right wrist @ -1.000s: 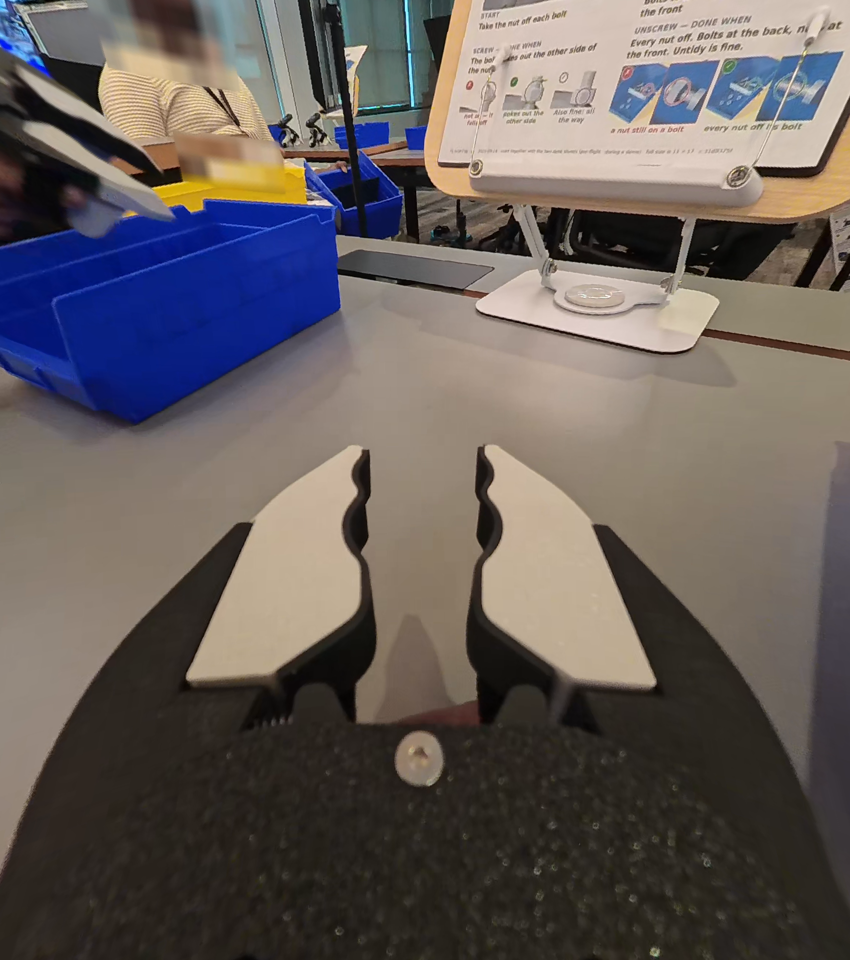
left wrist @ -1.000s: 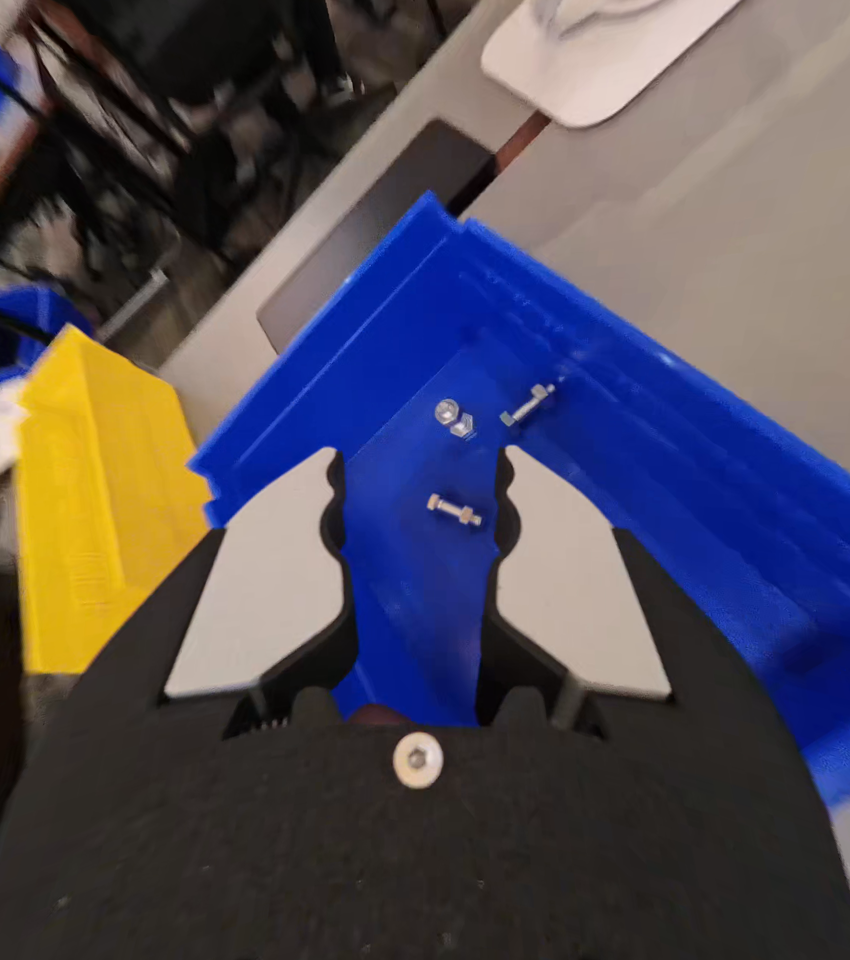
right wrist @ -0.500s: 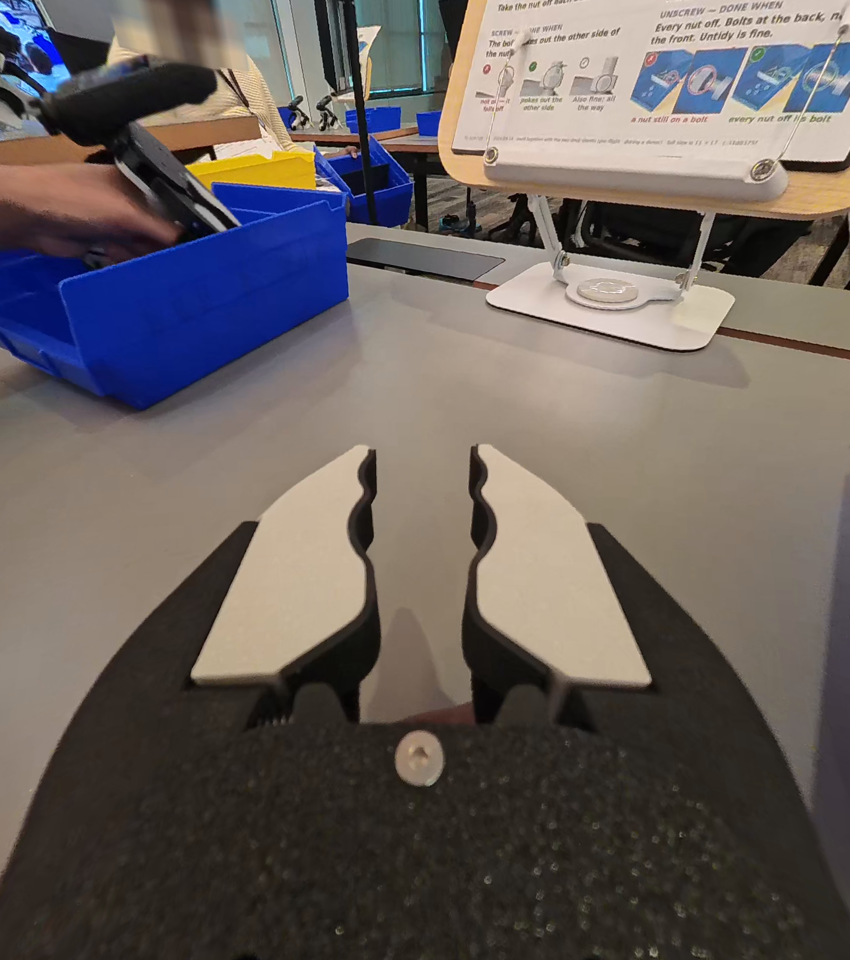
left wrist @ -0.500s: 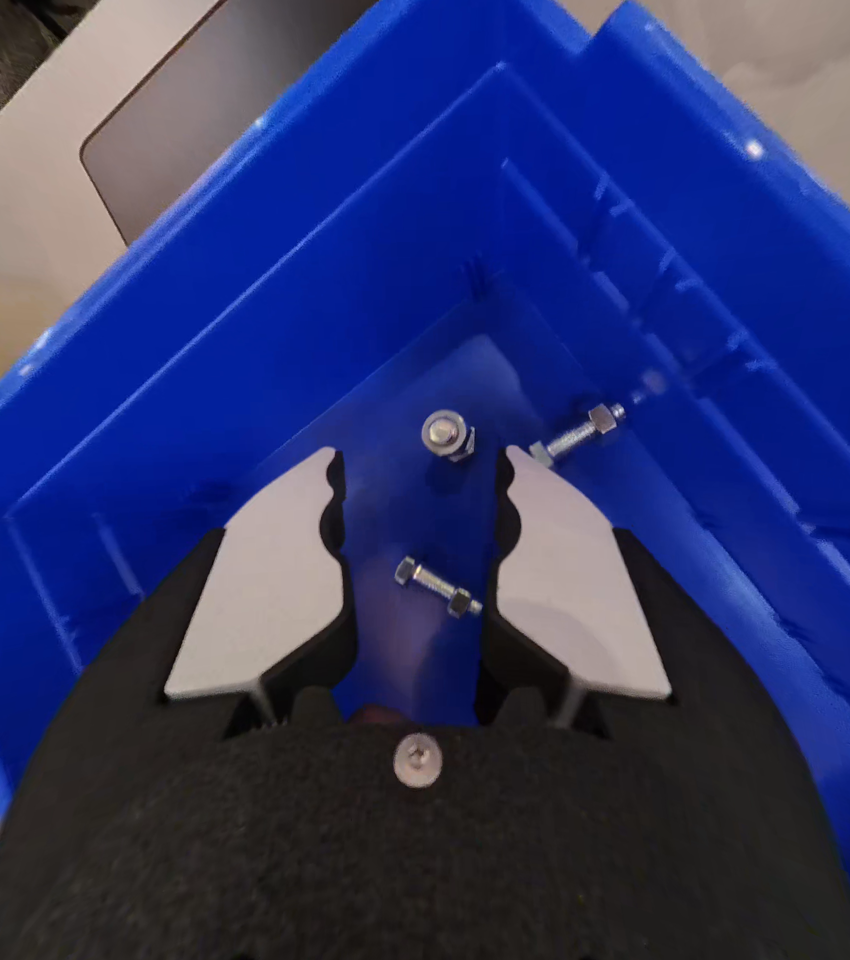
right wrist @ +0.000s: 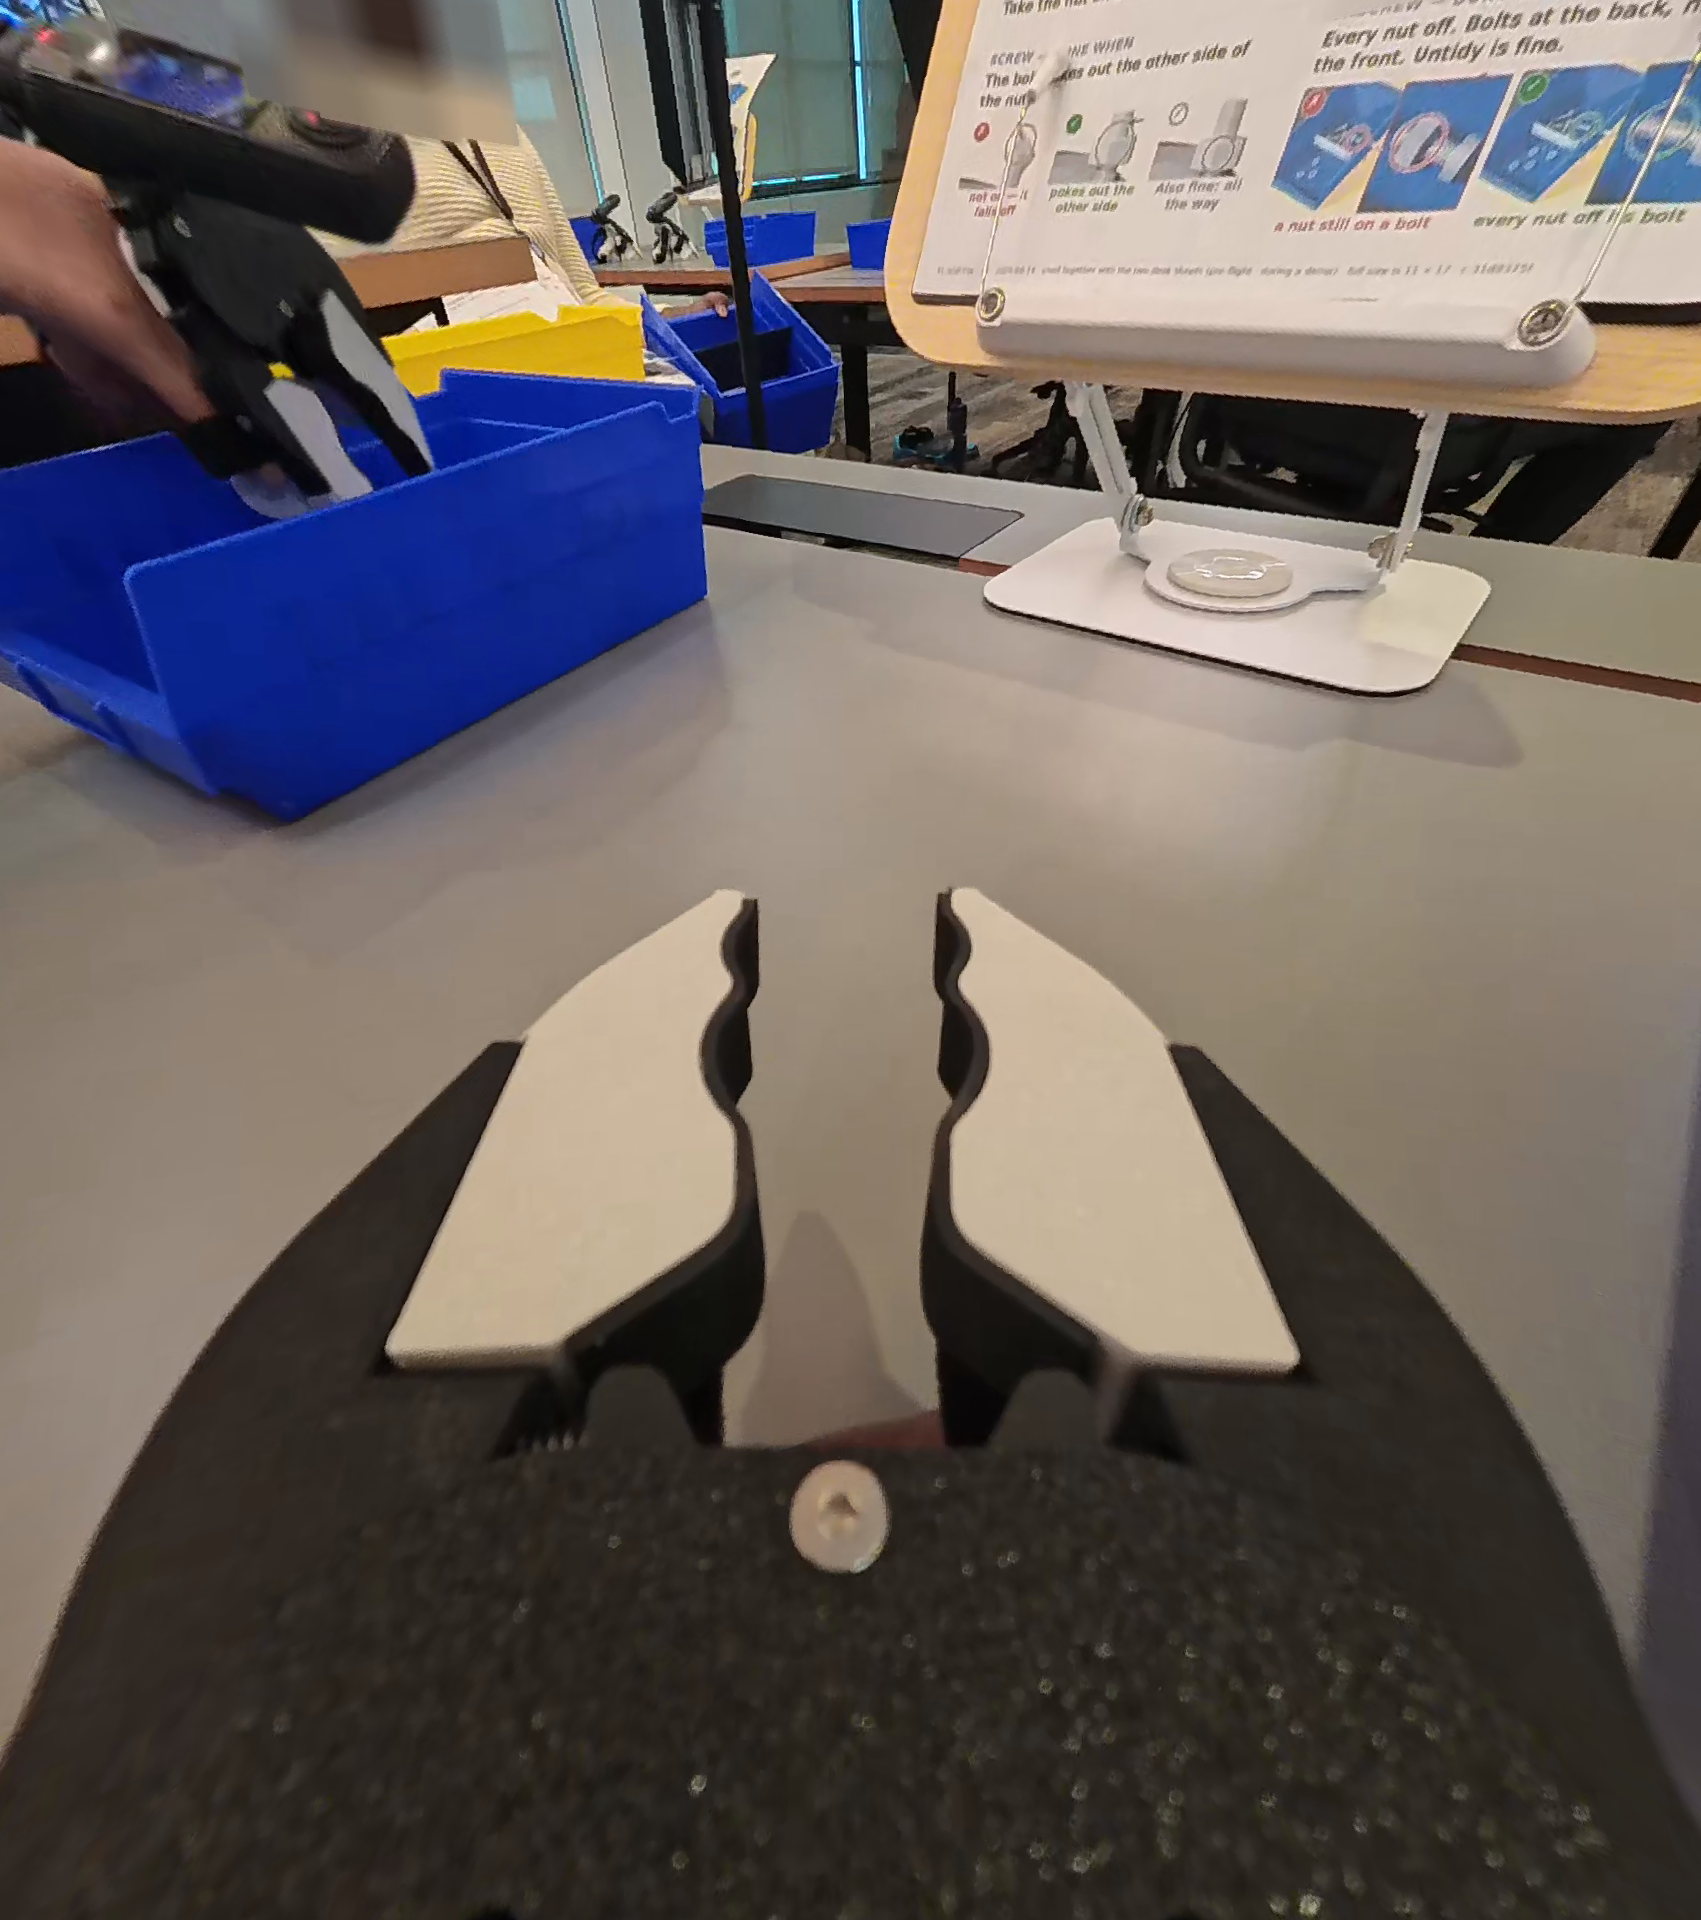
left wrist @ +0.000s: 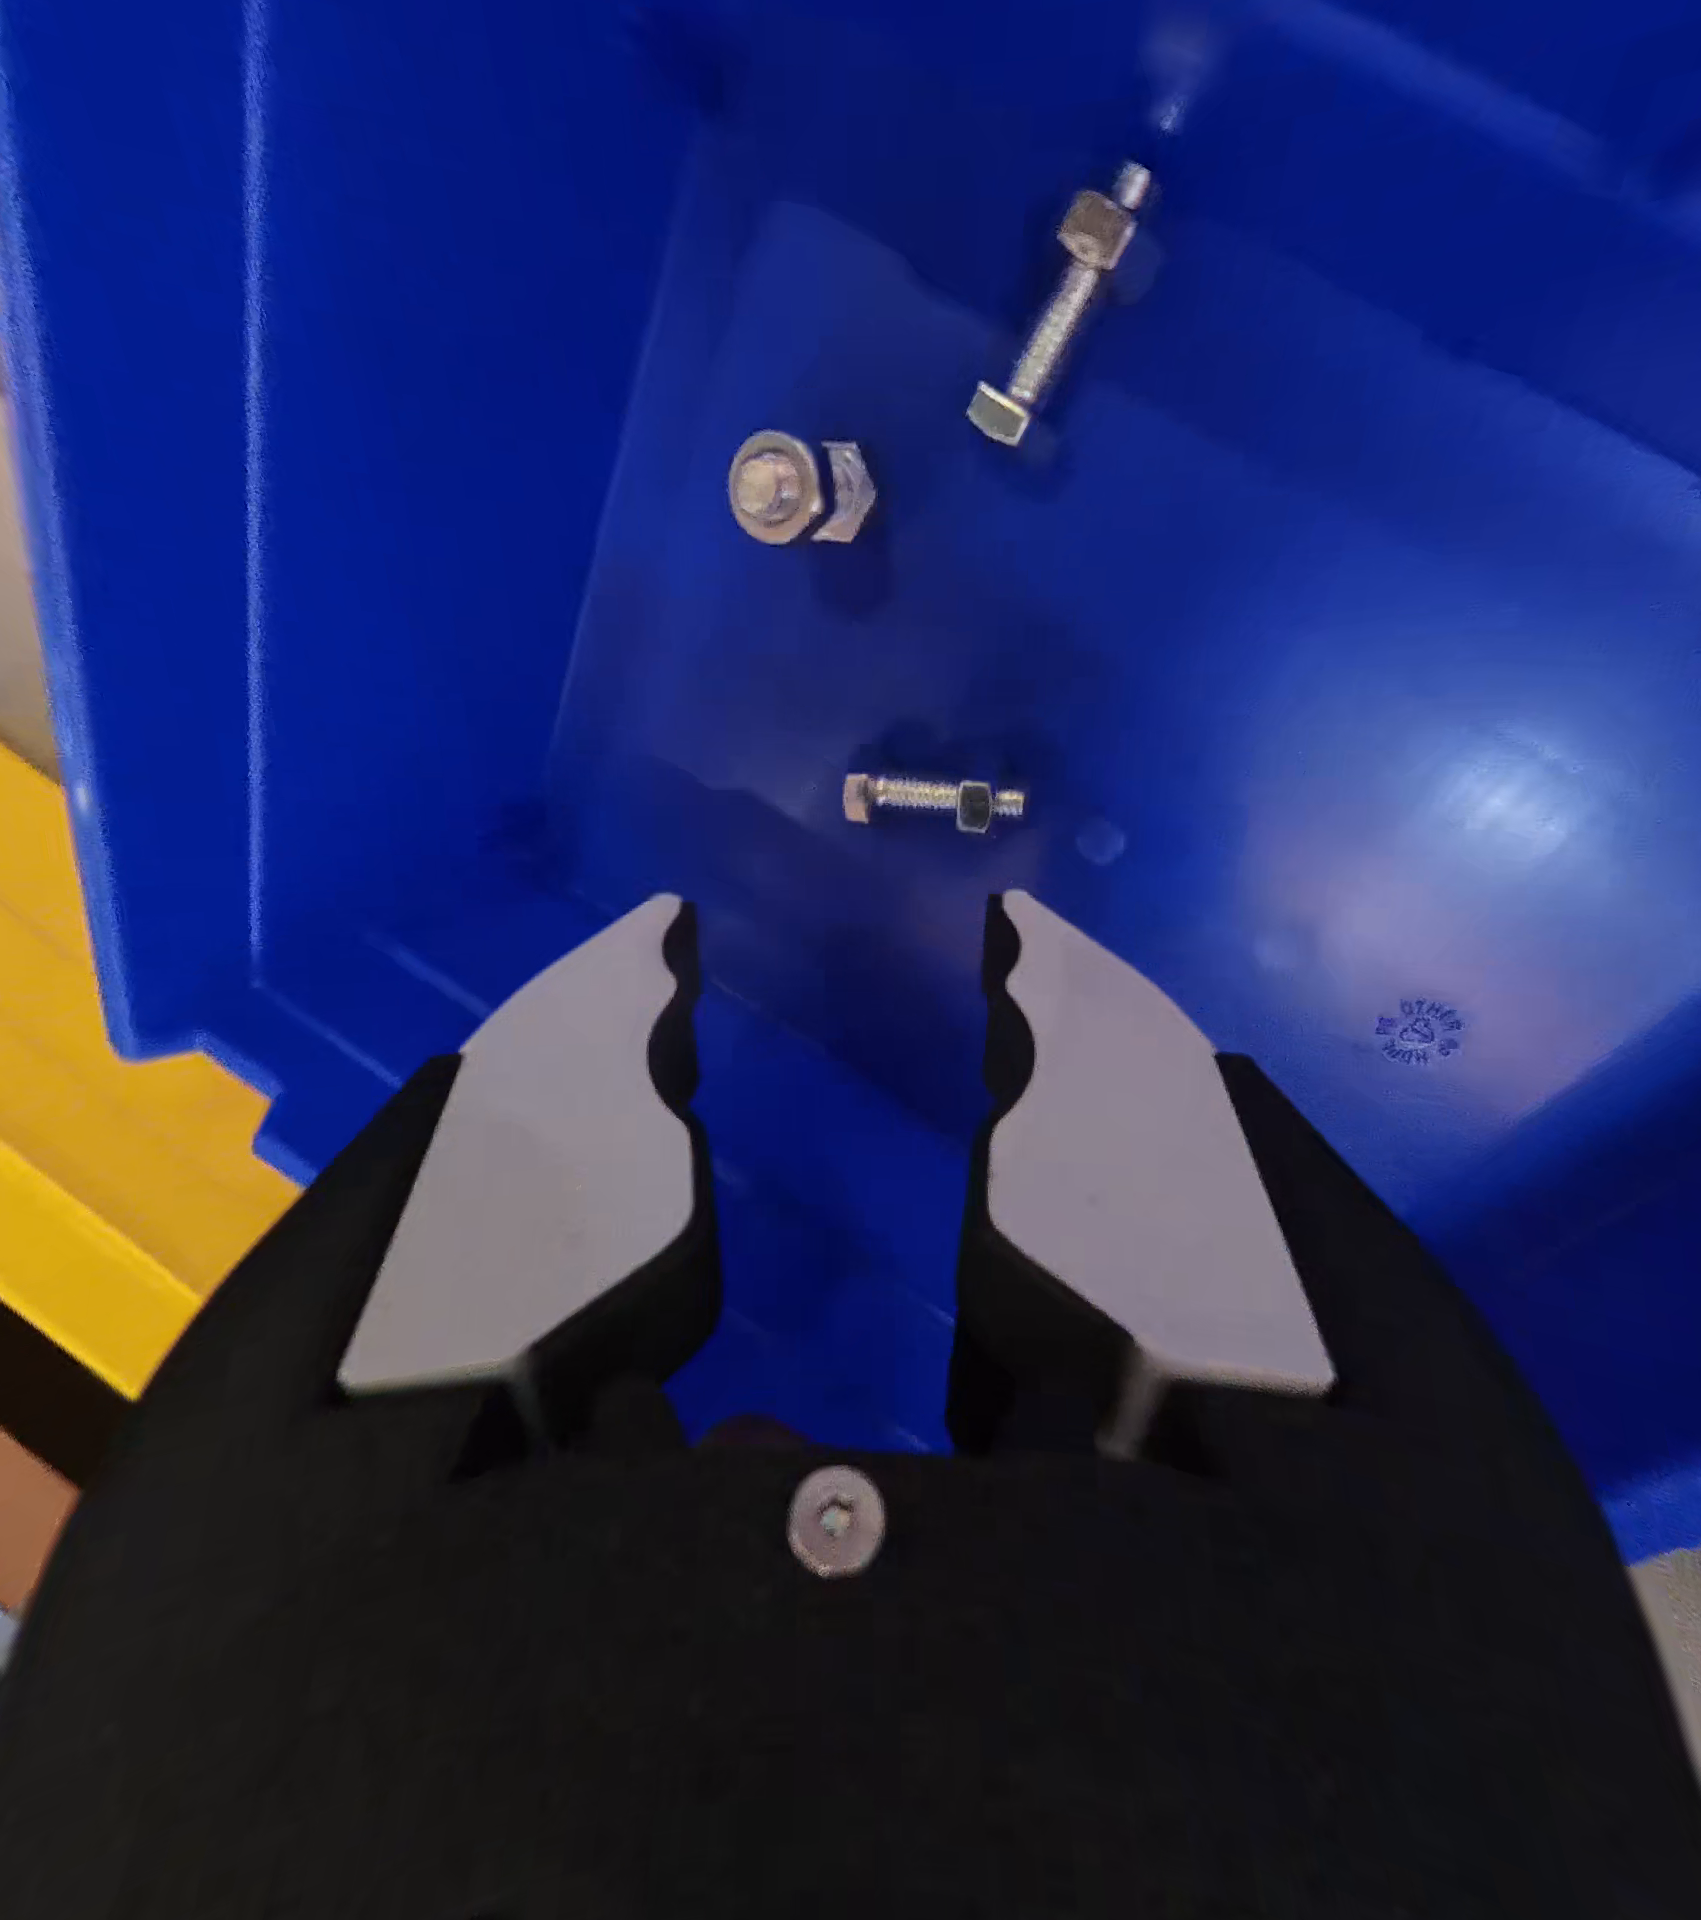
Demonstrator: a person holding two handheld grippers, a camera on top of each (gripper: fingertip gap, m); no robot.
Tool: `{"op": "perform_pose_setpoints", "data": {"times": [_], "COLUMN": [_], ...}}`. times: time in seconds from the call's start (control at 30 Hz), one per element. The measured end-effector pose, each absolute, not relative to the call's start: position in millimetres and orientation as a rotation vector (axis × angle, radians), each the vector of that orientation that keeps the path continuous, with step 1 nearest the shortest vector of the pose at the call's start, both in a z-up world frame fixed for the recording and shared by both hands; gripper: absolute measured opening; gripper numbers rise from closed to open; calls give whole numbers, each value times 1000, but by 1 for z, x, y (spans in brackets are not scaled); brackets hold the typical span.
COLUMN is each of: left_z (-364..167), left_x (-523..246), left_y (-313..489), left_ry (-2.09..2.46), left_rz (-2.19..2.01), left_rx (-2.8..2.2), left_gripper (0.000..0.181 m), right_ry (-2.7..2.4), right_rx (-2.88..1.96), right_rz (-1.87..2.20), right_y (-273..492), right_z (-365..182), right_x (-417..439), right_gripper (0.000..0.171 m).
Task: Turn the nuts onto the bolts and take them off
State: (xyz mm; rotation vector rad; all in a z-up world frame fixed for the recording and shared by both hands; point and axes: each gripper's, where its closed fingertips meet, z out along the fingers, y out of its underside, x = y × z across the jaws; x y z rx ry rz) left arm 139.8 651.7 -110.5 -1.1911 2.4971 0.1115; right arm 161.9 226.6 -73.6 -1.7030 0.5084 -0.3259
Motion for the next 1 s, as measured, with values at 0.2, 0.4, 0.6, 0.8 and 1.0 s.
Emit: {"op": "perform_pose_setpoints", "data": {"times": [0.2, 0.4, 0.6, 0.8, 1.0], "left_z": [-128, -134, -141, -145, -144], "left_x": [148, 161, 157, 153, 140], "left_y": [666, 672, 660, 653, 655], "left_ry": [2553, 2521, 2618, 2645, 2481], "left_rz": [169, 209, 218, 181, 172], "left_rx": [-1328, -1358, -1279, -1336, -1536], "left_gripper": [41, 37, 38, 6, 5], "right_ry": [504, 507, 506, 501, 496], "right_rx": [-1711, -1726, -1712, -1713, -1714], "right_rz": [-326, -305, -297, -292, -287], "right_y": [228, 229, 228, 228, 228], "right_z": [-74, -77, -75, -75, -75], "right_x": [162, 162, 162, 161, 160], "right_gripper": [31, 29, 28, 27, 27]}}
